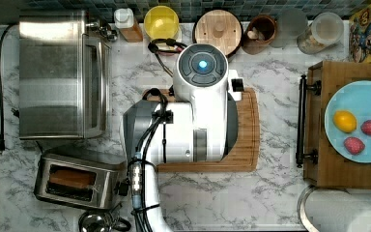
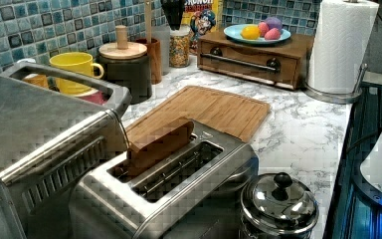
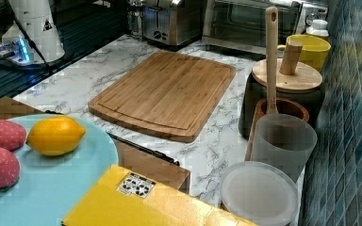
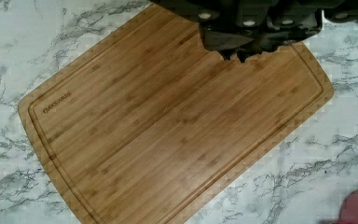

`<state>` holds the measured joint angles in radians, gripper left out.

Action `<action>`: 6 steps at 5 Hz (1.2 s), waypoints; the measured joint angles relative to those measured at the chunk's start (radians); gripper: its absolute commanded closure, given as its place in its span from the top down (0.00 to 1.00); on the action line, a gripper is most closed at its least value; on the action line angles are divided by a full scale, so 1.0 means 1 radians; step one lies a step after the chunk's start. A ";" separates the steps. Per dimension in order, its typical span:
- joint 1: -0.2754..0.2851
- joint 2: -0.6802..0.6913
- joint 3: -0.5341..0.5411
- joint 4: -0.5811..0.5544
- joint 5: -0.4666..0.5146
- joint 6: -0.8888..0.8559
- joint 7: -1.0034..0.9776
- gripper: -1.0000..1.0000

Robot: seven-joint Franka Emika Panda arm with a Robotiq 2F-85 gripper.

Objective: Turn on the toaster.

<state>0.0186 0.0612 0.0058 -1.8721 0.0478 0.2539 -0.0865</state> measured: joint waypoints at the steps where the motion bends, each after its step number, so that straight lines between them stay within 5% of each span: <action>1: 0.001 0.004 0.000 0.000 0.006 0.010 -0.001 0.00; 4: 0.001 0.019 0.019 -0.061 0.023 0.018 -0.120 0.00; 6: 0.023 -0.010 0.054 -0.169 0.132 0.095 -0.126 0.00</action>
<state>0.0413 0.0510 0.0602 -2.0410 0.1793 0.3486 -0.2122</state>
